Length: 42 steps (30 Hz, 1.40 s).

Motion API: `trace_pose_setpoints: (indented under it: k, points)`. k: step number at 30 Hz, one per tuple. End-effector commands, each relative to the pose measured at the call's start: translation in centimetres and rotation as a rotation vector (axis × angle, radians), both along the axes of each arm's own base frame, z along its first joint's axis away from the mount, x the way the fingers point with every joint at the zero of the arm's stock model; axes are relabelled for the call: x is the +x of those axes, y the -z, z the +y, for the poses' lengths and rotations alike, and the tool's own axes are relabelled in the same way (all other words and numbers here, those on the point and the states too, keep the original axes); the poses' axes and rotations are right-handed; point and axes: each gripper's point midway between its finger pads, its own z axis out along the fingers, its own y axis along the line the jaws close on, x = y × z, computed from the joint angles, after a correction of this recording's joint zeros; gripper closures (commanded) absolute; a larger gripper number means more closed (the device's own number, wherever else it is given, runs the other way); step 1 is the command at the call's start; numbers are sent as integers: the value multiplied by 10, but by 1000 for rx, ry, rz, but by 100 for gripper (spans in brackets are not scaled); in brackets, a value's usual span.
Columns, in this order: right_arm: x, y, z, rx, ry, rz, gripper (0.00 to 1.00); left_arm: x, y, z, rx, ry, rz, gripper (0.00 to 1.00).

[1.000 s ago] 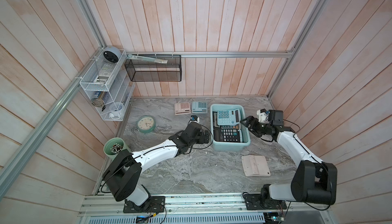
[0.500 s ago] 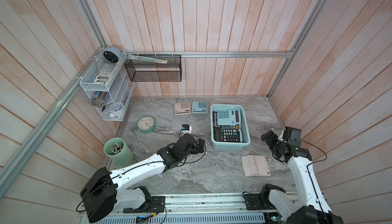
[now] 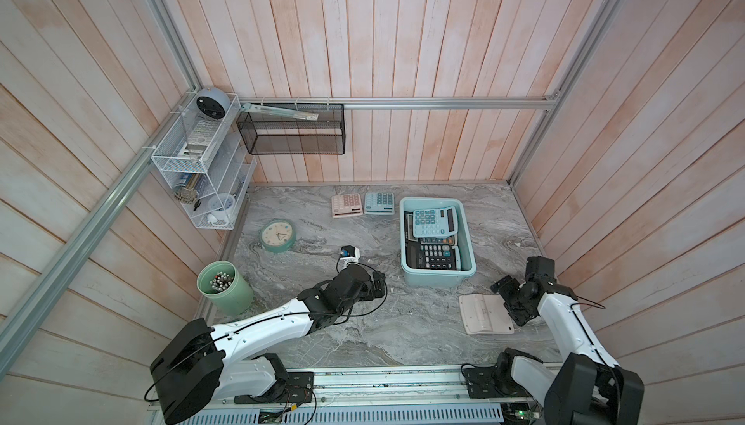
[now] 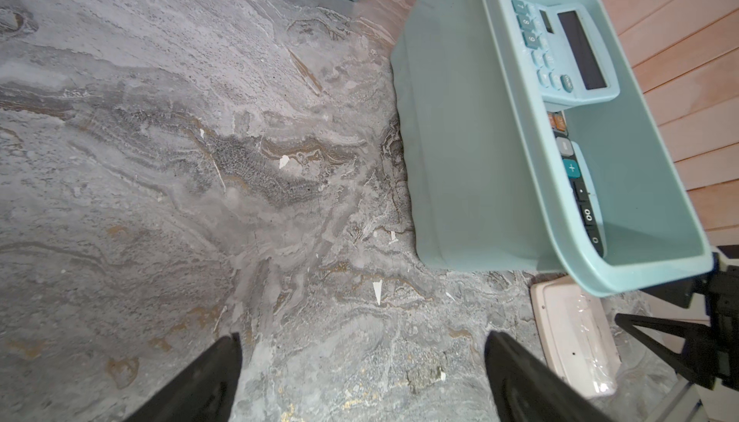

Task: Put the calculator in the storage box
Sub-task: Move the calculator to the center of the board.

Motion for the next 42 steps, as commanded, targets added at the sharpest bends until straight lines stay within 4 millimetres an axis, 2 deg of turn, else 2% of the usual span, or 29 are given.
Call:
trace_pose_setpoints:
  k: [1,7,12,16,20,25,29,31,33,37,42]
  points:
    - [-1,6,20,117,-30,12,18,0,-3,1,-23,-10,-16,0]
    - [-7,20,48,178,-91,58,25,0,1,1,-21,-11,-13,0]
    - [-15,22,81,181,-165,73,29,-1,2,0,-24,-10,-9,0]
    - [-27,19,96,197,-175,62,33,-2,3,1,-29,-10,-5,0]
    - [-28,6,89,157,-163,1,36,-2,3,0,-36,-9,-1,0]
    - [-28,1,57,-17,-107,-48,40,-4,7,-8,-54,7,17,0]
    - [-29,-5,41,-94,-101,-64,40,-9,12,-11,-59,11,26,0]
    - [-33,-3,29,-155,-78,-43,40,-10,15,-13,-64,13,32,0]
    - [-37,5,24,-152,-42,-14,37,-11,17,-14,-63,13,36,0]
    - [-38,23,39,-53,-46,1,36,-13,19,-14,-74,10,39,0]
    - [-38,26,60,50,-129,10,39,-15,20,-11,-81,4,42,0]
